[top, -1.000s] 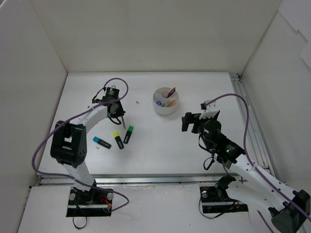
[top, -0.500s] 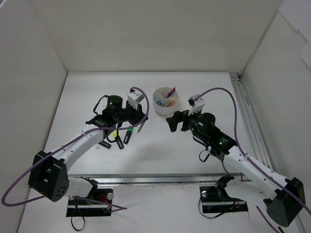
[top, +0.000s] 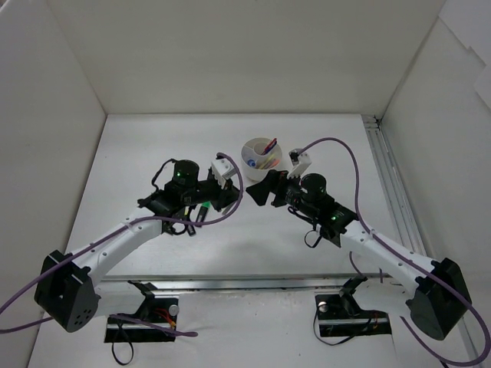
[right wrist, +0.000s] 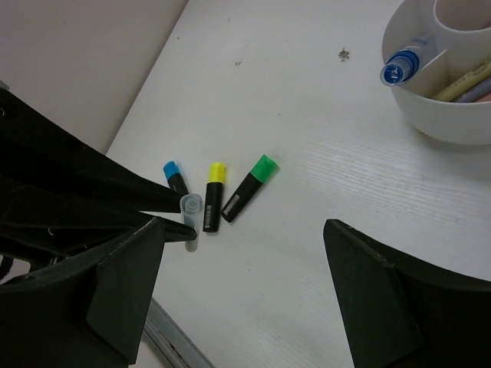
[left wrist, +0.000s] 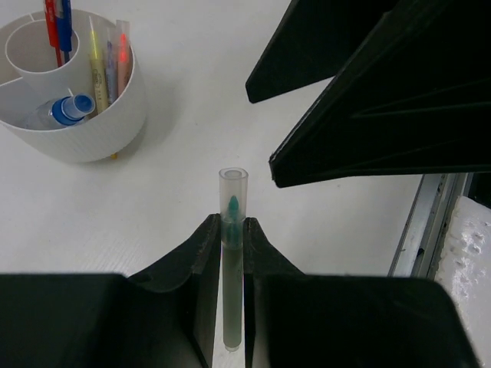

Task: Sort the stationery into containers
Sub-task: Pick up the pen from the center of the board.

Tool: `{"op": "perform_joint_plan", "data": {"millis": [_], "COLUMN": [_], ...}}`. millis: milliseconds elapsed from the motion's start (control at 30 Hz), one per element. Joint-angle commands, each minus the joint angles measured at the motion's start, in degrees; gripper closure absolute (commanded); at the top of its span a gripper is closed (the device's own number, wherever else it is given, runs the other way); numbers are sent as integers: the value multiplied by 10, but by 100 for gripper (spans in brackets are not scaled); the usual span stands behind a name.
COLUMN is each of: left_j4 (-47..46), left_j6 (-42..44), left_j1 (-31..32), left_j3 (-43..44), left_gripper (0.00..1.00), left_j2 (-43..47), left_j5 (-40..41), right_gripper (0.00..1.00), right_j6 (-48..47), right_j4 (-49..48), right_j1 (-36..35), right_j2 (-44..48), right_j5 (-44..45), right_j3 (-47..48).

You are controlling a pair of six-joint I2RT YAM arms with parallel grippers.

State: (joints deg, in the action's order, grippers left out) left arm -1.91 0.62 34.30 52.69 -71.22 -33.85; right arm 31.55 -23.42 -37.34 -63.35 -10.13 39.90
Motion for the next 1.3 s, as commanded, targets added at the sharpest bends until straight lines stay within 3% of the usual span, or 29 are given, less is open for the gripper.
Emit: {"op": "perform_joint_plan", "data": {"millis": [0, 333, 567, 700, 833, 1033, 1067, 1133, 1167, 1233, 1267], "left_j4": [-42, -42, -46, -44, -46, -42, -42, -42, -40, -37, -31], "left_j6": [13, -16, -19, -18, -20, -26, -28, -30, -31, -33, -33], "left_j1": [9, 31, 44, 49, 54, 54, 54, 54, 54, 54, 54], "left_j3": [11, 29, 32, 38, 41, 39, 39, 40, 39, 36, 34], "left_gripper": [100, 100, 100, 100, 100, 99, 94, 64, 37, 29, 14], "left_j2": [22, 9, 5, -1, -2, 2, 2, 3, 5, 9, 12], "left_j5": [13, 74, 81, 77, 79, 100, 101, 101, 106, 113, 126], "right_gripper": [20, 42, 68, 76, 100, 100, 100, 100, 100, 100, 100], "right_j6": [68, 99, 98, 93, 90, 70, 69, 58, 54, 32, 23], "right_j4": [-94, -130, -139, -143, -145, -144, -142, -139, -135, -114, -107], "right_j1": [-3, -18, -31, -38, -40, -43, -44, -44, -43, -44, -45], "right_j2": [-19, -76, -77, -81, -81, -60, -56, -51, -48, -42, -35], "right_j5": [-23, -7, 21, 25, 35, 55, 64, 75, 91, 100, 133], "right_j3": [19, 33, 32, 33, 31, 21, 19, 14, 14, 21, 25]}}
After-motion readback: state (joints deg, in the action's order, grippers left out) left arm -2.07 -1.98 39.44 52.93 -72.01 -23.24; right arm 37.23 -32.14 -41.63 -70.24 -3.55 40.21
